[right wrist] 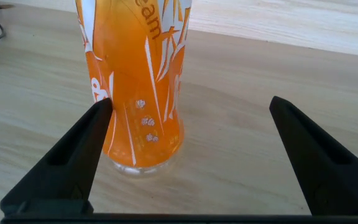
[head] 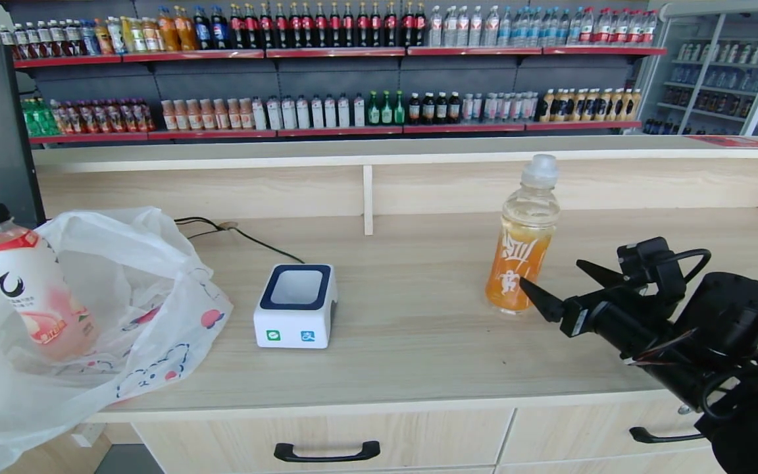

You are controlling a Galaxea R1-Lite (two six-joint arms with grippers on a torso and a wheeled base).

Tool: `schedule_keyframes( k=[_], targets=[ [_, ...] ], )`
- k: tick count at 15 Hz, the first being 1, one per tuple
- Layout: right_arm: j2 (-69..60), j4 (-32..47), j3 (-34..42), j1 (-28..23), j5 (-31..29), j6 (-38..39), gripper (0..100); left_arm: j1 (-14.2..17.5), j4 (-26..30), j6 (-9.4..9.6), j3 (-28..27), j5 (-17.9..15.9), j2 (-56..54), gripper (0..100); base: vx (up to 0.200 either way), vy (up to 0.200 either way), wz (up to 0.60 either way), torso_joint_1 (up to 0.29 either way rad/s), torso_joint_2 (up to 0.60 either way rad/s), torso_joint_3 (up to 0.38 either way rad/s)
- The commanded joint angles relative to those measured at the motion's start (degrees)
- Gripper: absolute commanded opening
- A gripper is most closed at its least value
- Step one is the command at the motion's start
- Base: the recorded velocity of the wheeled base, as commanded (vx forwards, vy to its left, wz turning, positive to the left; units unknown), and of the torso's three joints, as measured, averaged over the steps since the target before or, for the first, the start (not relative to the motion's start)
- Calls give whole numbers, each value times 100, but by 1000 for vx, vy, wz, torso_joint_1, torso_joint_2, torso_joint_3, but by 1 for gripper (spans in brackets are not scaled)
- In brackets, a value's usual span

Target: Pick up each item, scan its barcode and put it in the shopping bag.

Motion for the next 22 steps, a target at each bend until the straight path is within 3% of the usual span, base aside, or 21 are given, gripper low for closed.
schedule_keyframes(
  k=[1,16,18,19,22],
  targets=[
    [13,-6,-6,-112,6,-4,100,0,-2,-6,0,1,-2,100,0,0,0,0,0,0],
    [-154,-6,47,-384,32,-197,100,0,-2,2,0,1,-2,100,0,0,0,0,0,0],
    [-303,-6,205,-323,32,-223,100,0,-2,-6,0,1,-2,100,0,0,0,0,0,0],
    [-549,-6,486,38,32,-223,100,0,-2,-6,0,1,-2,100,0,0,0,0,0,0],
    [-374,-6,276,530,32,-179,100,0,-2,2,0,1,-2,100,0,0,0,0,0,0]
  ],
)
